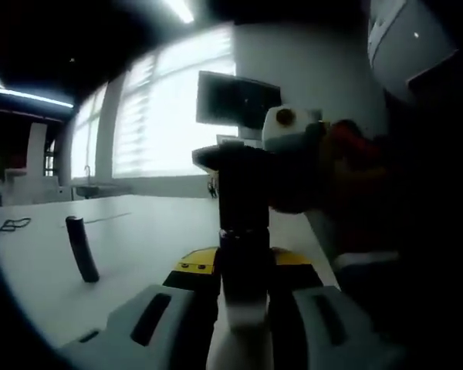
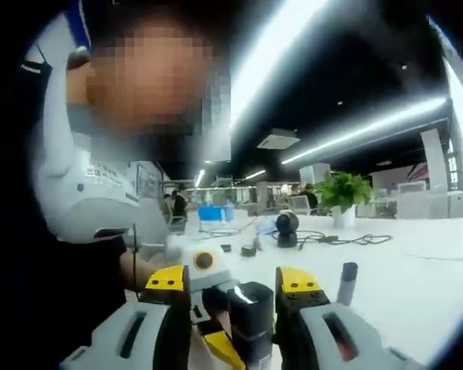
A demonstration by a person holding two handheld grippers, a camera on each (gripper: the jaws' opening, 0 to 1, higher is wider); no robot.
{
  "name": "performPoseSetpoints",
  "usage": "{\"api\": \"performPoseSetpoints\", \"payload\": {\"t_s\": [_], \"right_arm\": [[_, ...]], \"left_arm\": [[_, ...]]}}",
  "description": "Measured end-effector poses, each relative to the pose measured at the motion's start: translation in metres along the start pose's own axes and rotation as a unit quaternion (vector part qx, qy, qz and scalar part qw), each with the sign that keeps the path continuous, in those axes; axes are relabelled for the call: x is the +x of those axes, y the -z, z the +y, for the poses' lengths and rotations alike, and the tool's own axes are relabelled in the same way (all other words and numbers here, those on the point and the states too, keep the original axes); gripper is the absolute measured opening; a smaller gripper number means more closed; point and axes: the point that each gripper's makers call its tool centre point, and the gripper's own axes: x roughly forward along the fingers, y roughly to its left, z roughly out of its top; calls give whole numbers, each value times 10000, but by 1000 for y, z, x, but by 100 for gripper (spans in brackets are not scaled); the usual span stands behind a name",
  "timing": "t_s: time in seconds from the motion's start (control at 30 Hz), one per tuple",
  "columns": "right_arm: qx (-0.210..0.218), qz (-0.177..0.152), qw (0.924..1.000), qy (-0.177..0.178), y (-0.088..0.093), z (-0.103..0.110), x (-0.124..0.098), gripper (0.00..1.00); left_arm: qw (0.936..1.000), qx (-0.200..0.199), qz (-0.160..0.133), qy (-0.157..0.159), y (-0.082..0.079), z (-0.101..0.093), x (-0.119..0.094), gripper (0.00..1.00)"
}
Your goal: Pick up cosmetic bottle twist off cap place on table pick up cap screw tight cap place on table
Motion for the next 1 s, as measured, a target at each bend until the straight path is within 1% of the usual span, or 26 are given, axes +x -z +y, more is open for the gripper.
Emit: {"api": "performPoseSetpoints", "payload": {"t_s": [0.03, 0.1, 0.17, 0.2, 0.23, 0.27, 0.37, 0.4, 0.43, 0.47, 0.53, 0.57, 0.6, 0.63, 0.67, 0.7, 0.73, 0.77, 0.8, 0.83, 0.87, 0.9, 0.97, 1.0], "right_arm": [[41, -78, 9998, 187, -2, -4, -2, 37], [-213, -129, 9978, 612, -7, -21, -14, 37], [-305, -54, 9944, 1012, -8, -37, -30, 35], [-430, 67, 9919, 1191, -2, -17, -7, 35], [-341, -33, 9908, 1307, -4, -12, -1, 35], [-92, -143, 9902, 1388, -4, -5, 6, 36], [-102, -110, 9889, 1479, -1, 1, 10, 36], [-160, -76, 9871, 1594, -1, -1, 10, 35], [-345, -128, 9813, 1890, -6, -9, 8, 33], [-378, -160, 9768, 2102, -8, -12, 6, 29], [-273, -237, 9761, 2143, -12, -9, 9, 30], [-202, -157, 9722, 2328, -10, -12, 8, 30], [-245, -199, 9717, 2342, -12, -11, 9, 30], [-300, -210, 9663, 2548, -12, -15, 8, 31], [-304, -144, 9656, 2579, -9, -12, 9, 33], [-413, -35, 9640, 2626, -6, -11, 11, 34], [-544, 74, 9597, 2754, -2, -11, 12, 35], [-523, 48, 9573, 2841, -1, -10, 14, 34], [-350, 13, 9525, 3025, 2, -10, 14, 32], [-293, -187, 9508, 3080, -2, -7, 17, 30], [-377, -175, 9456, 3226, -3, -8, 14, 31], [-427, -159, 9420, 3325, -3, -9, 14, 31], [-360, -312, 9328, 3572, -5, -10, 11, 31], [-276, -285, 9302, 3649, -2, -10, 10, 30]], "left_arm": [[10000, 13, -4, 4, 0, 0, 0, 14], [10000, -58, 15, -44, 0, 1, -1, 14], [10000, -66, 18, -66, 0, 2, -1, 14], [9999, -71, 18, -77, 0, 3, -1, 14], [9999, -74, 15, -77, 0, 2, -1, 14], [9999, -75, 13, -77, 0, 2, -1, 14], [9999, -79, 8, -86, 0, 2, -1, 14], [9999, -73, 5, -94, 0, 2, -1, 14], [9999, -79, 5, -103, 0, 2, -1, 14], [9999, -75, 3, -105, 0, 2, -1, 14], [9999, -66, 1, -132, 0, 2, -1, 14], [9999, -63, 0, -132, 0, 2, -1, 14], [9999, -60, 1, -134, 0, 2, -1, 14], [9999, -65, 1, -140, 0, 3, -1, 14], [9999, -71, 1, -142, 0, 3, -1, 14], [9999, -74, -1, -144, 0, 3, -1, 14], [9999, -74, 0, -146, 0, 3, -2, 14], [9999, -72, -1, -150, 0, 3, -2, 14], [9999, -73, -1, -154, 0, 3, -2, 14], [9998, -83, 0, -162, 0, 3, -2, 14], [9998, -91, 2, -189, 0, 3, -1, 14], [9997, -90, 5, -221, 0, 4, -1, 14], [9996, -103, 9, -253, 0, 5, -1, 14], [9996, -118, 15, -271, 0, 5, -1, 14]]}}
